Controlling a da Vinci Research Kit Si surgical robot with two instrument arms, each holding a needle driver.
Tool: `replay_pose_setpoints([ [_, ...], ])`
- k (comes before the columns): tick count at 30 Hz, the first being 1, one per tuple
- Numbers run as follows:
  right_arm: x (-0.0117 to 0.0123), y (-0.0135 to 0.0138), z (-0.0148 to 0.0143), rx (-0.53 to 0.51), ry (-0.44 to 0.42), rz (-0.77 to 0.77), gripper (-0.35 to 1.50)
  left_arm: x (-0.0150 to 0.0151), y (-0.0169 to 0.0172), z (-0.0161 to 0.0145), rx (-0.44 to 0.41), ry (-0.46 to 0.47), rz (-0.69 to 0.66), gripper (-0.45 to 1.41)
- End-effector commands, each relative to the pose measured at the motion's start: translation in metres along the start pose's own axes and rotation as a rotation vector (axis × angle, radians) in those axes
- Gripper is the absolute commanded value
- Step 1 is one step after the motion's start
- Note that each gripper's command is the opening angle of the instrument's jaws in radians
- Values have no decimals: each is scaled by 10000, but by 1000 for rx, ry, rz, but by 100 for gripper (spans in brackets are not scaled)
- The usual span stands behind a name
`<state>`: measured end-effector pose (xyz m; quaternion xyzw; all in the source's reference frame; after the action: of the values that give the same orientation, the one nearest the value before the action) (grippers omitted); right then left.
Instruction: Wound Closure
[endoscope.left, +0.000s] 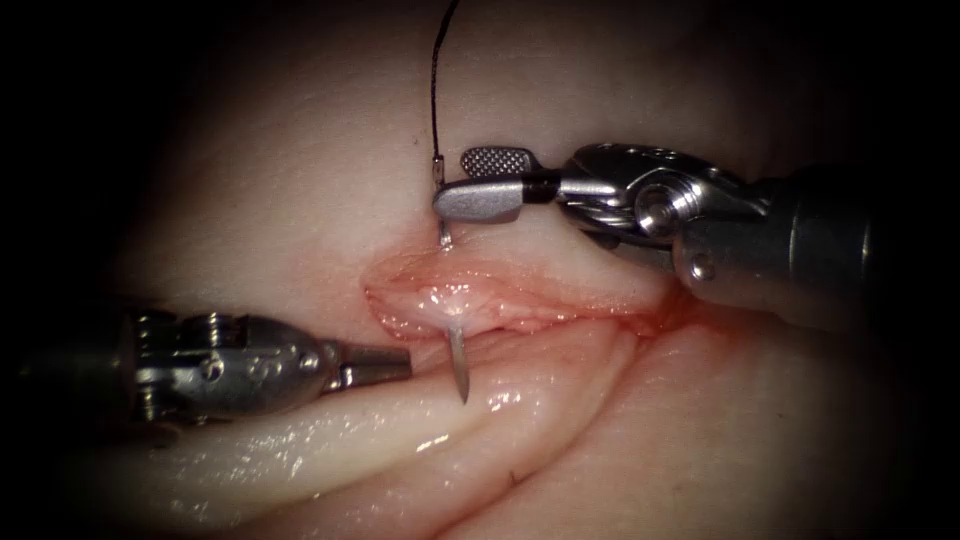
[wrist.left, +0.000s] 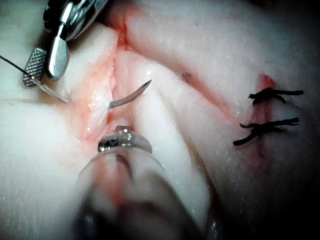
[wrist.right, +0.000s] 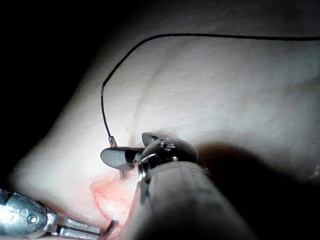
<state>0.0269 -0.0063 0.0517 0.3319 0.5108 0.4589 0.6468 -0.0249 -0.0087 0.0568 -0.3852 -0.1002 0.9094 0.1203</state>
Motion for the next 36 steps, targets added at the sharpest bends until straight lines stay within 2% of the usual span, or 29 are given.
replay_pose_setpoints([
  [1,4,7,5,7,15,0,138,4,1,9,-1,16,26,-3],
  [6,3,9,2,16,33,-7,135,19,-7,4,22,69,102,10],
  [9,3,9,1,20,40,-7,131,19,-8,5,26,67,108,20],
  [15,2,10,1,24,45,-8,131,20,-7,14,36,65,120,27],
  [17,0,11,1,25,44,-10,131,18,-5,20,45,67,146,36],
  [25,-6,17,1,24,45,-20,130,16,-8,27,46,57,216,36],
  [27,-7,18,0,24,44,-21,130,12,-7,29,33,33,240,44],
  [32,-8,19,0,26,46,-24,128,11,-8,34,30,22,253,44],
  [33,-10,18,1,26,46,-25,128,15,-10,39,35,21,303,59],
  [36,-10,19,1,25,46,-26,128,18,-11,43,41,19,353,71],
])
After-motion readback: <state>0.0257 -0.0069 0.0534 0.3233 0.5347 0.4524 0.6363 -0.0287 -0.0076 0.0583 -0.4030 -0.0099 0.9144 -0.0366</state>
